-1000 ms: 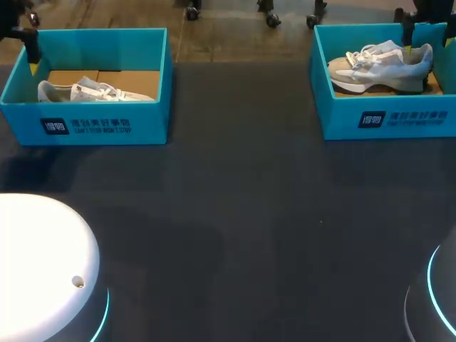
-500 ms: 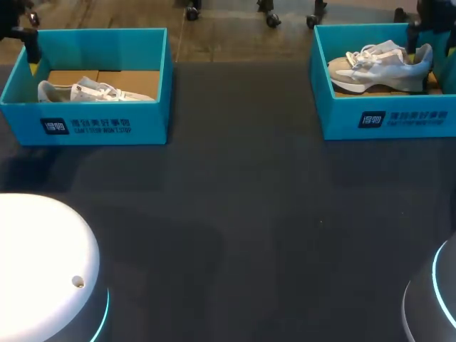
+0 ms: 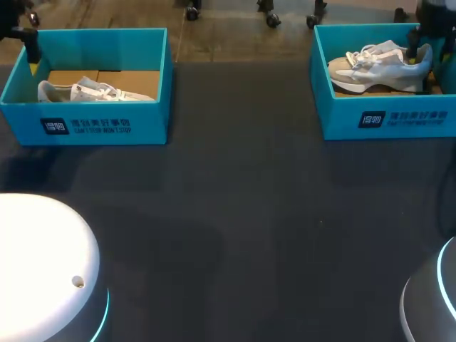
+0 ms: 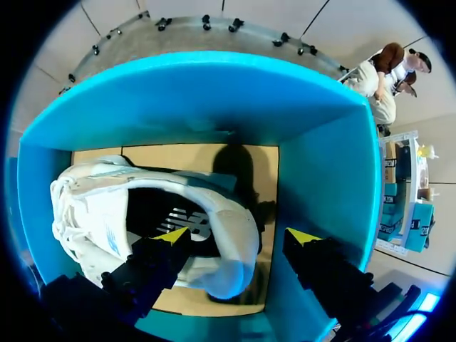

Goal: Take the shoe out of the shoebox, open the shoe tongue, remove and reinsert the insole, then place the shoe into the shoebox

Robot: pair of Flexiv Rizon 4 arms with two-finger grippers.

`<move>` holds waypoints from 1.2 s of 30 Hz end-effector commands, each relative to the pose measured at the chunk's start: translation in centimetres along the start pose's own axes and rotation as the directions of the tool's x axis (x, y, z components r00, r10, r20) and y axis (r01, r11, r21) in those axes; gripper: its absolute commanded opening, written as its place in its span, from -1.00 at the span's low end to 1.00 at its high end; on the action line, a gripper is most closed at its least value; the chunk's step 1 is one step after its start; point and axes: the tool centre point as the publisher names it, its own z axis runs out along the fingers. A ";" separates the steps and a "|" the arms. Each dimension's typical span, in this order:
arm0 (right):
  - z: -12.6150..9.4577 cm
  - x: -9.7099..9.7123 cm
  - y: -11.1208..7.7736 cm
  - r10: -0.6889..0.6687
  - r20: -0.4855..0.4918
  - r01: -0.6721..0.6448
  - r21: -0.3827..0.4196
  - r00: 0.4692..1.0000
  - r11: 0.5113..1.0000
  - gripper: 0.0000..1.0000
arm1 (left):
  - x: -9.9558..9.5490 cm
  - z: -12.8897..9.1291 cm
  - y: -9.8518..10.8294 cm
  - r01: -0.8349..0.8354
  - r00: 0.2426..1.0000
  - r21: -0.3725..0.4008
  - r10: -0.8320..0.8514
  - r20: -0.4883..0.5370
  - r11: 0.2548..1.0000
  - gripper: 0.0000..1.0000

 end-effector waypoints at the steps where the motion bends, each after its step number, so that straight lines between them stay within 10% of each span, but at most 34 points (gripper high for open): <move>1: 1.0 -0.4 1.0 0.003 -0.019 -0.002 0.055 1.000 0.998 0.63 | 0.0 0.0 0.0 0.000 1.000 -0.001 0.000 -0.002 1.000 1.00; 15: 2.8 -0.3 1.0 0.013 -0.062 -0.007 0.095 0.998 0.995 0.30 | 0.0 0.0 0.0 0.000 1.000 -0.001 0.000 -0.002 1.000 1.00; 22: 3.0 -0.2 0.9 0.021 -0.055 -0.015 0.112 0.998 0.994 -0.17 | 0.0 0.0 0.0 0.000 1.000 -0.001 0.000 -0.002 1.000 1.00; 27: 3.1 -0.1 0.8 0.041 -0.046 -0.035 0.119 0.998 0.992 -1.00 | 0.0 0.0 0.0 0.000 1.000 -0.001 0.000 -0.002 1.000 1.00; 36: 2.7 -0.4 0.7 0.064 -0.032 -0.060 0.116 0.997 0.991 -1.00 | 0.0 0.0 0.0 0.000 1.000 -0.001 0.000 -0.002 1.000 1.00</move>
